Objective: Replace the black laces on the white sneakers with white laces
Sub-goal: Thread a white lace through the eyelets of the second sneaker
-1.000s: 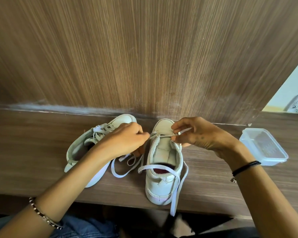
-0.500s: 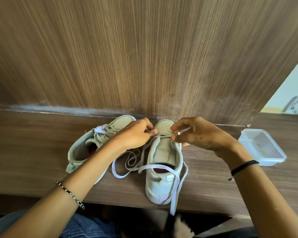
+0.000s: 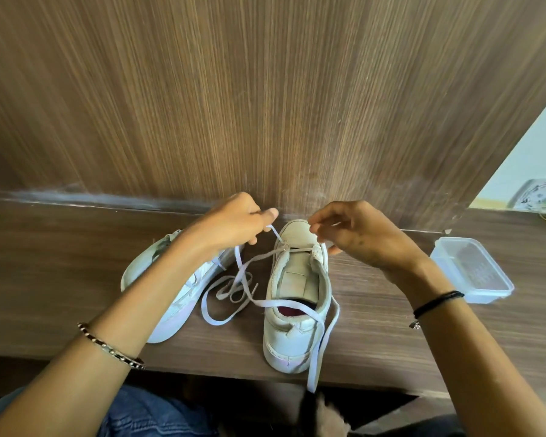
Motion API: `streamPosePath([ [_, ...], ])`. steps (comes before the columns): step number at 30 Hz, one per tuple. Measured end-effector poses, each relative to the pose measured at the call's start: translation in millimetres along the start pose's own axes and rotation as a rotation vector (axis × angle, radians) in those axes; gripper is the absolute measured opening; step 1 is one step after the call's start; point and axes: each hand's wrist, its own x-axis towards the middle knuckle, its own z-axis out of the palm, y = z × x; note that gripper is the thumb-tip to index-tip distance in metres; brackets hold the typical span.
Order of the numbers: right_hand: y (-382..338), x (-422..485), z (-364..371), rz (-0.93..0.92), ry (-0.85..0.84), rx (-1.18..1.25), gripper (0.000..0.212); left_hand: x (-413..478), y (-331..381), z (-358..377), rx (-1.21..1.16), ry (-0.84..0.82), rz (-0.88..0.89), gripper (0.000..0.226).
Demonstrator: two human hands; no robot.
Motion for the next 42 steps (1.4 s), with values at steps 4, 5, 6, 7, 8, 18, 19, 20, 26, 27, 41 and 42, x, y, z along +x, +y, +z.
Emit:
streamPosePath([
  [4, -17.4, -2.2, 6.3, -0.094, 0.014, 0.104, 0.013, -7.9, 7.2, -6.5, -0.177, -0.045, 0.032, 0.05],
  [5, -21.4, -2.2, 9.7, -0.123, -0.001, 0.122, 0.015, -9.7, 9.9, -6.3, -0.215, -0.045, 0.036, 0.051],
  [6, -25.2, -2.6, 13.3, -0.155, -0.022, 0.134, 0.018, -11.6, 12.9, -5.8, -0.246, -0.051, 0.04, 0.053],
  [7, -28.8, -2.6, 17.2, -0.185, -0.052, 0.146, 0.021, -12.5, 15.2, -5.7, -0.271, -0.062, 0.045, 0.054],
  [8, -33.2, -2.1, 21.8, -0.21, -0.089, 0.167, 0.023, -14.0, 16.3, -6.8, -0.29, -0.07, 0.046, 0.055],
  [18, -61.9, 6.3, 43.4, -0.211, -0.191, 0.314, 0.02, -25.6, 8.4, -47.7, -0.534, -0.158, 0.071, 0.04],
  [19, -64.1, 4.7, 45.3, -0.212, -0.193, 0.331, 0.02, -26.6, 8.1, -51.2, -0.553, -0.154, 0.091, 0.036],
  [20, -66.6, 3.8, 46.0, -0.21, -0.189, 0.347, 0.02, -28.3, 8.3, -55.5, -0.578, -0.134, 0.11, 0.033],
  [26, -84.8, -1.4, 41.3, -0.22, -0.057, 0.578, 0.027, -33.3, 7.0, -77.0, -0.853, -0.005, 0.187, 0.03],
  [27, -89.5, -2.0, 39.9, -0.197, -0.019, 0.7, 0.032, -33.6, 6.1, -77.5, -0.866, 0.004, 0.192, 0.03],
  [41, -55.5, 6.8, 7.6, 0.043, 0.572, 0.969, 0.032, -29.8, 6.8, -72.1, -0.716, 0.048, 0.171, 0.029],
  [42, -50.4, 5.9, 10.3, 0.079, 0.565, 0.685, 0.027, -30.3, 6.4, -72.6, -0.693, 0.069, 0.181, 0.03],
])
